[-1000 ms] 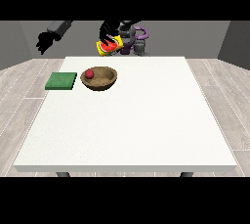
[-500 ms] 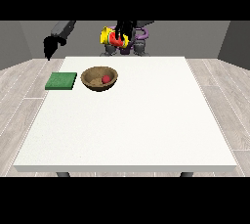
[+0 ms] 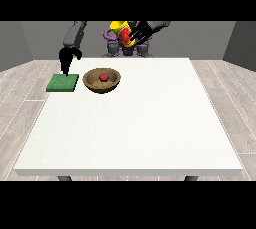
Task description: Pick the cup and pour the ball into the bowl, then pick the bowl and place it on the pad
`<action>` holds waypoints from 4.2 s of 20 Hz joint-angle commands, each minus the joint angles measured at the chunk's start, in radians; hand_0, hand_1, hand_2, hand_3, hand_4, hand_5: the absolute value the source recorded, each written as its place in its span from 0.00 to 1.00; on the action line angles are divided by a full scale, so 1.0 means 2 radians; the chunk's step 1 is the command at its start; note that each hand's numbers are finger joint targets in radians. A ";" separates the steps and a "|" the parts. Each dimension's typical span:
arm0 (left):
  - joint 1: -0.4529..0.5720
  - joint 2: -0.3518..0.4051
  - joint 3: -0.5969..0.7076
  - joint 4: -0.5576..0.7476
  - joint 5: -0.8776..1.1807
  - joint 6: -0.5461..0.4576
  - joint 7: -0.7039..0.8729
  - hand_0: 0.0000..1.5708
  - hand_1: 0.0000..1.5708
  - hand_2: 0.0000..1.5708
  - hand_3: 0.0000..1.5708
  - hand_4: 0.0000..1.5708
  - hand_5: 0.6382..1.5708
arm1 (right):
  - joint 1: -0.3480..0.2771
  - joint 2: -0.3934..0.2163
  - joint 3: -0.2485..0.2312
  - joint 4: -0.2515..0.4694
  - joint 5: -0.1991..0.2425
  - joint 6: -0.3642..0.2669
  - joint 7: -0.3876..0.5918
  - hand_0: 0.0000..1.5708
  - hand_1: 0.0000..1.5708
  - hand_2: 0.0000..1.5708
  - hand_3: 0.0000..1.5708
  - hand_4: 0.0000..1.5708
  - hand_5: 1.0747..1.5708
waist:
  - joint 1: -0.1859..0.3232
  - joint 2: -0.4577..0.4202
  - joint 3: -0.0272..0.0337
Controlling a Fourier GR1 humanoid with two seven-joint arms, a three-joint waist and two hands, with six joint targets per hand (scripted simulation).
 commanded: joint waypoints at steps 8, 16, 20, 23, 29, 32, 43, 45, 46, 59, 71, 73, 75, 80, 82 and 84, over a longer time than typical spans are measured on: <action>0.153 0.002 0.059 -0.005 0.257 -0.086 -0.176 0.00 0.00 0.00 0.00 0.00 0.10 | -0.009 0.073 0.048 -0.055 0.016 -0.066 0.072 0.00 0.00 0.00 0.00 0.00 1.00 | -0.027 0.003 0.0020; 0.146 0.021 0.086 -0.021 0.272 -0.149 -0.188 0.00 0.00 0.00 0.00 0.00 0.11 | 0.026 0.069 0.034 -0.020 0.010 -0.073 0.010 0.00 0.00 0.00 0.00 0.00 1.00 | 0.007 0.016 0.0029; 0.149 0.005 0.061 -0.048 0.247 -0.138 -0.187 0.00 0.00 0.00 0.00 0.00 0.11 | 0.025 0.047 0.009 0.022 0.002 -0.066 -0.033 0.00 0.00 0.00 0.00 0.00 1.00 | 0.035 0.043 0.0031; 0.136 0.000 0.070 -0.037 0.252 -0.134 -0.210 0.00 0.00 0.00 0.00 0.00 0.12 | 0.005 0.061 0.013 0.032 -0.004 -0.057 -0.047 0.00 0.00 0.00 0.00 0.00 1.00 | 0.032 0.065 0.0031; 0.143 0.026 0.073 -0.075 0.260 -0.174 -0.209 0.00 0.00 0.00 0.00 0.00 0.12 | 0.022 0.063 -0.026 0.080 -0.036 -0.076 -0.033 0.13 0.13 0.00 0.00 0.28 0.96 | 0.064 0.089 0.0033; 0.139 0.019 0.072 -0.083 0.261 -0.170 -0.210 0.00 0.00 0.00 0.00 0.00 0.12 | 0.033 0.064 -0.026 0.084 -0.030 -0.100 -0.026 1.00 1.00 1.00 0.78 0.52 0.96 | 0.071 0.092 0.0031; 0.181 0.056 0.147 0.010 0.298 -0.200 -0.271 0.00 0.00 0.00 0.00 0.00 0.08 | -0.018 0.024 0.002 0.039 -0.021 -0.154 0.105 1.00 1.00 1.00 0.46 0.58 0.95 | 0.017 0.017 0.0026; 0.209 0.072 0.158 0.020 0.313 -0.221 -0.269 0.00 0.00 0.00 0.00 0.00 0.08 | -0.004 0.007 0.016 0.035 -0.009 -0.154 0.150 1.00 1.00 1.00 0.52 0.57 0.95 | 0.009 -0.022 0.0024; 0.163 0.048 0.140 0.013 0.282 -0.184 -0.250 0.00 0.00 0.00 0.00 0.00 0.07 | -0.042 -0.007 0.004 0.037 -0.015 -0.160 0.146 1.00 1.00 1.00 0.54 0.57 0.96 | 0.011 0.012 0.0027; 0.151 0.025 0.137 0.027 0.258 -0.158 -0.282 0.00 0.00 0.00 0.00 0.00 0.08 | 0.003 -0.103 -0.030 0.053 -0.048 -0.043 0.127 1.00 1.00 1.00 0.53 0.57 1.00 | 0.005 0.054 0.0030; 0.145 0.017 0.102 -0.106 0.215 -0.118 -0.281 0.00 0.00 0.00 0.00 0.00 0.07 | -0.018 -0.223 -0.113 0.156 -0.106 0.105 0.049 1.00 1.00 1.00 0.00 0.54 1.00 | 0.026 0.200 0.0045; 0.159 0.025 0.097 -0.144 0.215 -0.127 -0.272 0.00 0.00 0.00 0.00 0.00 0.07 | -0.032 -0.249 -0.131 0.179 -0.121 0.117 0.065 1.00 1.00 1.00 0.00 0.54 1.00 | 0.028 0.213 0.0049; 0.169 0.009 0.087 -0.159 0.215 -0.121 -0.280 0.00 0.00 0.00 0.00 0.00 0.07 | -0.044 -0.234 -0.127 0.181 -0.117 0.109 0.045 1.00 1.00 1.00 0.00 0.54 1.00 | 0.027 0.232 0.0044; 0.197 0.012 0.072 -0.202 0.199 -0.120 -0.260 0.00 0.00 0.00 0.00 0.00 0.06 | -0.073 -0.266 -0.136 0.199 -0.126 0.113 0.073 1.00 1.00 1.00 0.00 0.38 0.98 | 0.024 0.224 0.0039; 0.197 0.005 0.069 -0.217 0.180 -0.098 -0.256 0.00 0.00 0.00 0.00 0.00 0.05 | -0.076 -0.259 -0.128 0.193 -0.118 0.124 0.047 1.00 1.00 1.00 0.00 0.29 1.00 | 0.009 0.247 0.0041; 0.210 0.014 0.073 -0.224 0.191 -0.116 -0.235 0.00 0.00 0.00 0.00 0.00 0.05 | -0.047 -0.249 -0.110 0.195 -0.098 0.118 0.039 1.00 1.00 1.00 0.24 0.27 1.00 | 0.009 0.212 0.0037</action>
